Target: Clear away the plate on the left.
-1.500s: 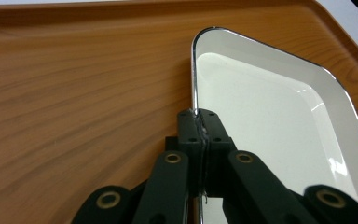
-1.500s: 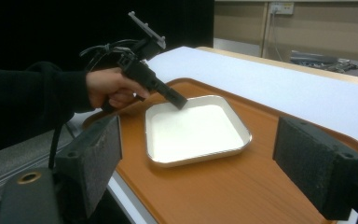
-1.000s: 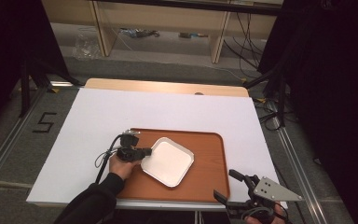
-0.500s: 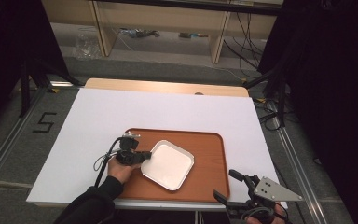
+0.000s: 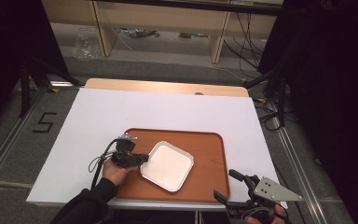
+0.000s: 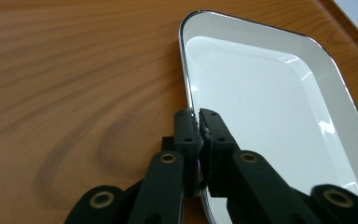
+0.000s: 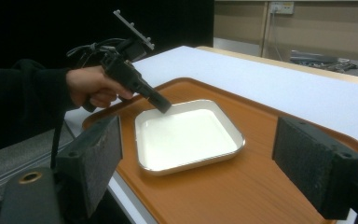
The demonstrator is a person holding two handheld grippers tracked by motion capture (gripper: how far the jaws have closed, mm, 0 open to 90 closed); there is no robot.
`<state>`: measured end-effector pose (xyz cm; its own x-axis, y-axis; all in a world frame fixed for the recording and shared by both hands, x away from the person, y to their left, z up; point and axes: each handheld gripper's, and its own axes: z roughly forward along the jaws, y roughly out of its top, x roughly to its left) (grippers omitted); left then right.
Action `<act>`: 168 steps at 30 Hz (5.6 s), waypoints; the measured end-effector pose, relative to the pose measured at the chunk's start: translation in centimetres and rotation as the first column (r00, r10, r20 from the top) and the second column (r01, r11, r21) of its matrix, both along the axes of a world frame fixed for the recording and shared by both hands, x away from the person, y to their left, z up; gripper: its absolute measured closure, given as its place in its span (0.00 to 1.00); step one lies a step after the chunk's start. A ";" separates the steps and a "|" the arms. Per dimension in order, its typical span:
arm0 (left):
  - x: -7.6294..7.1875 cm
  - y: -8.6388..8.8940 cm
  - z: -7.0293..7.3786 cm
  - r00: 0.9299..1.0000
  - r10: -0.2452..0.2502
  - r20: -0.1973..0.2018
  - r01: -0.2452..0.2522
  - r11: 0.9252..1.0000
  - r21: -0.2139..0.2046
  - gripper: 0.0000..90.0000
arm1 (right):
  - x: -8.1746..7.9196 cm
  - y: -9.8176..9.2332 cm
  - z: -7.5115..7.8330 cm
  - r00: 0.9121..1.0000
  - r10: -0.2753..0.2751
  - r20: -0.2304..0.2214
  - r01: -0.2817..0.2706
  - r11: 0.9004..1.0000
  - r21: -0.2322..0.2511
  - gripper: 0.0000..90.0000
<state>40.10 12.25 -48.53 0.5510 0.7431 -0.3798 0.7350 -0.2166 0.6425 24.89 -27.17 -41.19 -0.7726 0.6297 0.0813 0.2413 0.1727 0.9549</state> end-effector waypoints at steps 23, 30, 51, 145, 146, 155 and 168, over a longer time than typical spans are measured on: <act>-3.3 0.2 0.1 0.998 -0.031 -0.060 0.030 0.999 -0.021 0.92 | 0.0 0.0 0.0 1.000 0.000 -0.003 0.000 1.000 -0.003 0.19; -3.9 0.1 0.2 0.997 -0.039 -0.065 0.039 0.999 -0.011 0.91 | 0.0 0.1 0.0 1.000 -0.008 -0.003 0.008 1.000 -0.002 0.19; -6.1 -0.4 0.3 0.993 -0.028 -0.118 0.018 0.996 -0.083 0.91 | 0.0 0.2 0.0 1.000 -0.005 -0.004 0.005 1.000 0.003 0.19; -12.0 3.0 6.2 0.926 -0.062 0.372 0.111 0.988 -0.111 0.22 | 0.3 0.4 -0.1 1.000 0.008 -0.008 -0.008 1.000 -0.004 0.20; -12.2 3.1 6.3 0.923 -0.070 0.378 0.115 0.989 -0.098 0.21 | 0.3 0.4 -0.1 1.000 0.008 -0.009 -0.008 1.000 -0.004 0.19; -13.4 2.8 6.5 0.926 -0.069 0.372 0.113 0.989 -0.096 0.18 | 0.3 0.5 -0.1 1.000 0.011 -0.010 -0.011 1.000 -0.002 0.19; -14.2 2.8 6.7 0.931 -0.116 0.346 0.162 0.981 -0.109 0.18 | 0.3 0.5 -0.1 1.000 0.011 -0.008 -0.011 1.000 -0.001 0.19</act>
